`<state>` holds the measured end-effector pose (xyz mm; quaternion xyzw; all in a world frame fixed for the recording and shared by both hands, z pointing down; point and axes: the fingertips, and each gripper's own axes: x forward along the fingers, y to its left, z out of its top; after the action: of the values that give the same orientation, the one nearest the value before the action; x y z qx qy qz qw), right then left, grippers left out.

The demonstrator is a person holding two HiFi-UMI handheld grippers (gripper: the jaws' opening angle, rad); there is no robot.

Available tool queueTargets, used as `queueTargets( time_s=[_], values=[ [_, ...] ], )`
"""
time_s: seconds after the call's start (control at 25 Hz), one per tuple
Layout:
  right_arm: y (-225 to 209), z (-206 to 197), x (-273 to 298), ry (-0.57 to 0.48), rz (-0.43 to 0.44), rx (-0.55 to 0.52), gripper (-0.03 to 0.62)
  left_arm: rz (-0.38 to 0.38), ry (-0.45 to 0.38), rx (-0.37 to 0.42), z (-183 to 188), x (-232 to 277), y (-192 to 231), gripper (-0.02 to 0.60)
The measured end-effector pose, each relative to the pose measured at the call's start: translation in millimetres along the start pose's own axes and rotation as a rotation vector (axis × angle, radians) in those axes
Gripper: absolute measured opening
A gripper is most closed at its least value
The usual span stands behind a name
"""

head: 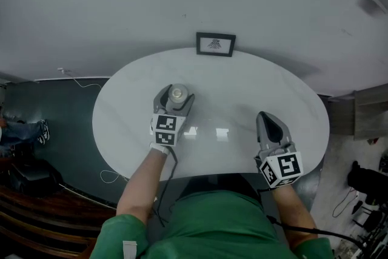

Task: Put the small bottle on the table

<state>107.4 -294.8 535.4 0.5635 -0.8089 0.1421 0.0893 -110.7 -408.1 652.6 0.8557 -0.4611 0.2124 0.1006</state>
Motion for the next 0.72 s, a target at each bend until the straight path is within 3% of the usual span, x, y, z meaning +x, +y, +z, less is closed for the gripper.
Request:
queueTargets(
  time_s=[0.72],
  values=[
    [-12, -11, 9, 0.045, -0.005, -0.001, -0.005, 0.021, 0.091, -0.018, -43, 35, 7, 0.344]
  ],
)
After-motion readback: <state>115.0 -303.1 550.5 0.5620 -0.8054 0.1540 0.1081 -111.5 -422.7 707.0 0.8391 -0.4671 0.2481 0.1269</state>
